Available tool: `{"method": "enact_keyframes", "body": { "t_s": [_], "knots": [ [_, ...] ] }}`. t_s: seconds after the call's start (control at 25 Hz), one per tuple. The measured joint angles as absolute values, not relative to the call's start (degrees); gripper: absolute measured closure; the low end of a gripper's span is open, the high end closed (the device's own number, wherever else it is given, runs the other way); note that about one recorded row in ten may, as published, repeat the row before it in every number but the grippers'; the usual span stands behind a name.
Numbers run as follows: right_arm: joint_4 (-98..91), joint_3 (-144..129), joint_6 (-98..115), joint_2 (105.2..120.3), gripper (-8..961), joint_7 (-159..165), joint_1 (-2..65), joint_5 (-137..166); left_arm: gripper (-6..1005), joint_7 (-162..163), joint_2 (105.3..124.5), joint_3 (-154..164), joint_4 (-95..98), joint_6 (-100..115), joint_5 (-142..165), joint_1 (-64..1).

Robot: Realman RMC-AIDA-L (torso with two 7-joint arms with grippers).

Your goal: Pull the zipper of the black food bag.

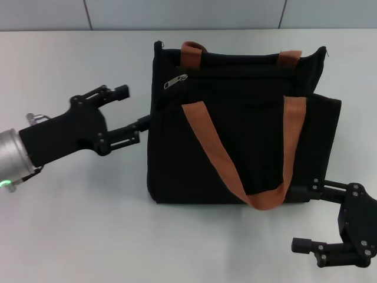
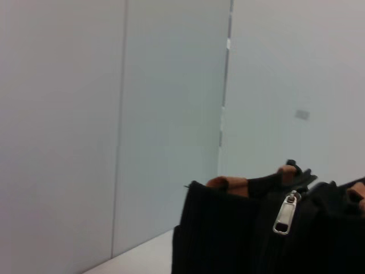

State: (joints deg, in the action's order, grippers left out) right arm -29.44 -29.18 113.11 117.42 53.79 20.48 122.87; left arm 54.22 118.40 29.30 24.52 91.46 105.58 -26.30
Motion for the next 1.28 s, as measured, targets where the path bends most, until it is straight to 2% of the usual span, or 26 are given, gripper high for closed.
{"method": "enact_keyframes", "body": {
  "t_s": [0.32,0.84,0.88,1.28],
  "knots": [
    [-29.44,-29.18,113.12,117.42,127,53.79,20.47,122.87,202,51.30,118.65,33.50,21.42,86.04,105.60,-32.00],
    [-28.91,-29.18,113.21,117.42,128,53.79,20.48,122.87,320,49.89,118.74,35.81,20.67,85.23,105.30,-33.70],
    [-28.91,-29.18,113.29,117.42,128,53.79,20.51,122.87,510,49.88,118.74,35.61,20.66,85.25,105.25,-33.67],
    [-28.91,-29.18,113.32,117.42,127,53.79,20.64,122.87,947,50.12,118.70,35.24,20.65,86.04,101.65,-32.68]
  ]
}}
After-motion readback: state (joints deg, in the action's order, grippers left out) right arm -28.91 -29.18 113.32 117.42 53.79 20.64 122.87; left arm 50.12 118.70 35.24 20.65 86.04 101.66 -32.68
